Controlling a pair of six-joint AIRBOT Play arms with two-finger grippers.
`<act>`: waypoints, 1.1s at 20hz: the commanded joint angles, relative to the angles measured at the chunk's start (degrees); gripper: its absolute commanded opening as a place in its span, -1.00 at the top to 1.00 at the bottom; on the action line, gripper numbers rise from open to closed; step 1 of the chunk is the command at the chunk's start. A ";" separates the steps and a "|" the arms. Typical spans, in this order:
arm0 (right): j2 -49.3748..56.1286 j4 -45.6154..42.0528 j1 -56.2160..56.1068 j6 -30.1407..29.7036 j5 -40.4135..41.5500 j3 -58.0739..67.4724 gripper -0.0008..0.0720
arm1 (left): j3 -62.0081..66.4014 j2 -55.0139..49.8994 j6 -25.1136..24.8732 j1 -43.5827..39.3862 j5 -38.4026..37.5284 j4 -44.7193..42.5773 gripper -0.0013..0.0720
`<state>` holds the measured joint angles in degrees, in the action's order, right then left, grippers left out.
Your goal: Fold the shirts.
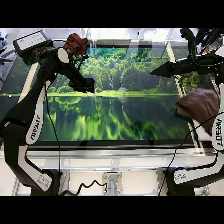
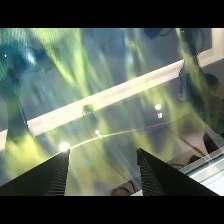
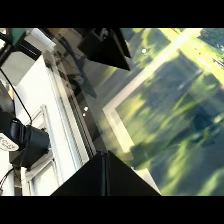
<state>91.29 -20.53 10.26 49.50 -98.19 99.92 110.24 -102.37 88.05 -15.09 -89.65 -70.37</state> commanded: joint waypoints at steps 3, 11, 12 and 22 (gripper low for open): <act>0.00 -4.70 -1.68 0.81 -0.17 0.02 0.87 | 0.00 -0.02 0.02 0.04 0.24 0.07 -0.40; 0.00 -28.50 -7.23 6.03 -0.20 -5.29 0.87 | 0.00 -0.02 0.00 0.04 0.15 0.00 -0.40; 0.02 -29.38 -7.48 6.12 0.28 -6.75 0.87 | 0.00 -0.02 0.00 0.04 0.24 0.00 -0.40; 0.00 -35.82 -7.54 11.63 5.05 -18.03 0.87 | 0.00 -0.02 0.02 0.04 0.48 0.02 -0.40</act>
<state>91.29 -53.67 2.79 58.87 -94.80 84.55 110.24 -102.37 88.07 -15.09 -89.27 -70.32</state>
